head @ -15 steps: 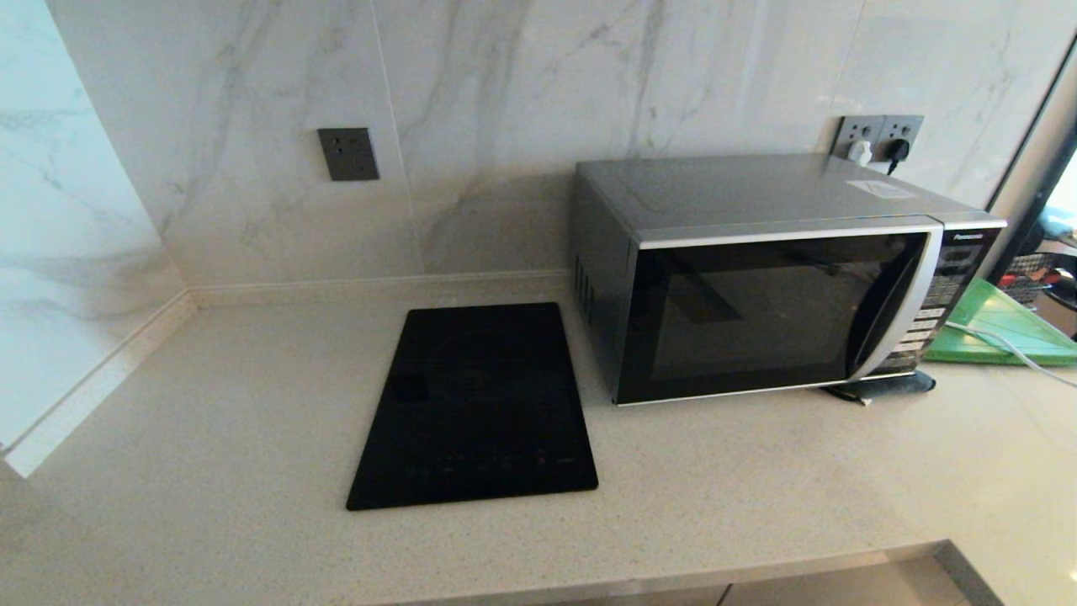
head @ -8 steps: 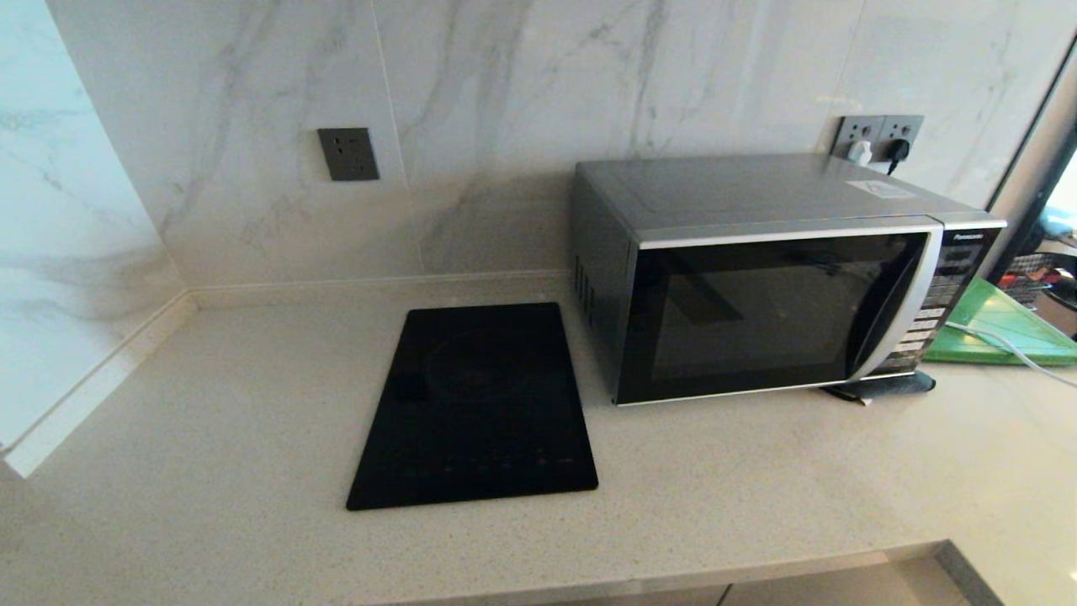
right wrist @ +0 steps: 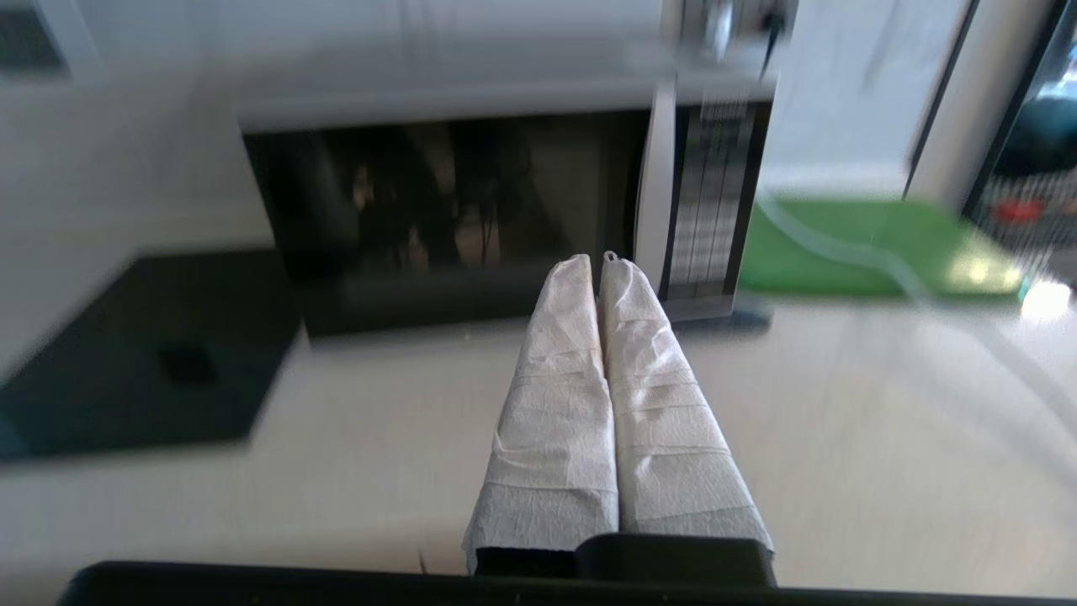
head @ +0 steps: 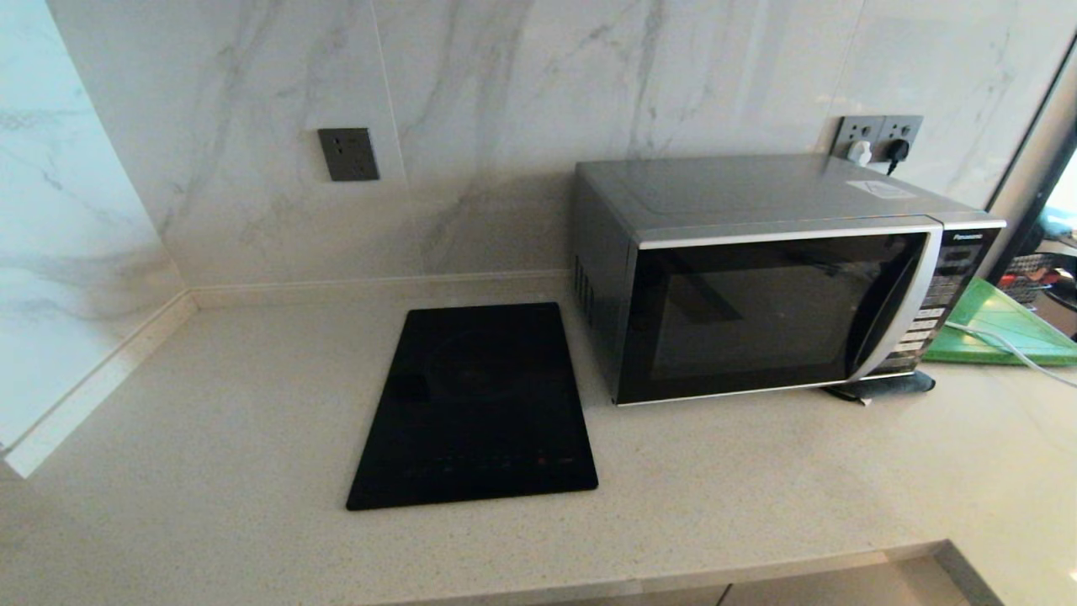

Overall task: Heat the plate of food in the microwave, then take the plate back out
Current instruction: Open the microwave oven

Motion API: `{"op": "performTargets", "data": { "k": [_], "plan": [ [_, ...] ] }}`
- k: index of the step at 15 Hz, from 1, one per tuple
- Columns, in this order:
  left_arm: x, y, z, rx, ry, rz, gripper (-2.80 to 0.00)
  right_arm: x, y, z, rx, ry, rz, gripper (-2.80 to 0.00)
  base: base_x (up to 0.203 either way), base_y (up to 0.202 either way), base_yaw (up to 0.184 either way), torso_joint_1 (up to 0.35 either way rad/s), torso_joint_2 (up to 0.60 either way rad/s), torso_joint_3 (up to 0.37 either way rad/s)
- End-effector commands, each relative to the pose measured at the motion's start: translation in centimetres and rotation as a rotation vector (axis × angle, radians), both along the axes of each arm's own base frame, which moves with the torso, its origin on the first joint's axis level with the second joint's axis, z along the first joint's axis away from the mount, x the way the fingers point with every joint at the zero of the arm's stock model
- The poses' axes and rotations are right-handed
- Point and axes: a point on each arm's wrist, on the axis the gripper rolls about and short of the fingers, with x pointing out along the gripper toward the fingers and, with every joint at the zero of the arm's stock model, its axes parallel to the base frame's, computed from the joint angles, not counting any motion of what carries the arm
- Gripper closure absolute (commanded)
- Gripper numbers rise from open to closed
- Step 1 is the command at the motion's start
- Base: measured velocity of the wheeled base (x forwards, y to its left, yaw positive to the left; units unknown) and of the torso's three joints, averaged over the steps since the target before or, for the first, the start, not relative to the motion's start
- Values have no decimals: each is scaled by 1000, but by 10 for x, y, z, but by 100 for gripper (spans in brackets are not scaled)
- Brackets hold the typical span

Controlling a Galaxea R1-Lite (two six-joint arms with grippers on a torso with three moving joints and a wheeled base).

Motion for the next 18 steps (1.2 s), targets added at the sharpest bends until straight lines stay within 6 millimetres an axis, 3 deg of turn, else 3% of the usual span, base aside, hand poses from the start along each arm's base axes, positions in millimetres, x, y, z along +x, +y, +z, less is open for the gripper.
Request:
{"op": "performTargets", "data": {
  "k": [1, 4, 7, 18],
  "plan": [
    [0, 0, 0, -1, 0, 1, 0, 28, 0, 47, 0, 47, -11, 0, 0, 0, 0, 0, 0, 0],
    [0, 0, 0, -1, 1, 1, 0, 54, -4, 79, 13, 91, -168, 0, 0, 0, 0, 0, 0, 0],
    [0, 0, 0, -1, 1, 1, 0, 76, -10, 91, -43, 185, -463, 0, 0, 0, 0, 0, 0, 0],
    [0, 0, 0, -1, 1, 1, 0, 144, -19, 94, -69, 355, -917, 0, 0, 0, 0, 0, 0, 0]
  ]
}}
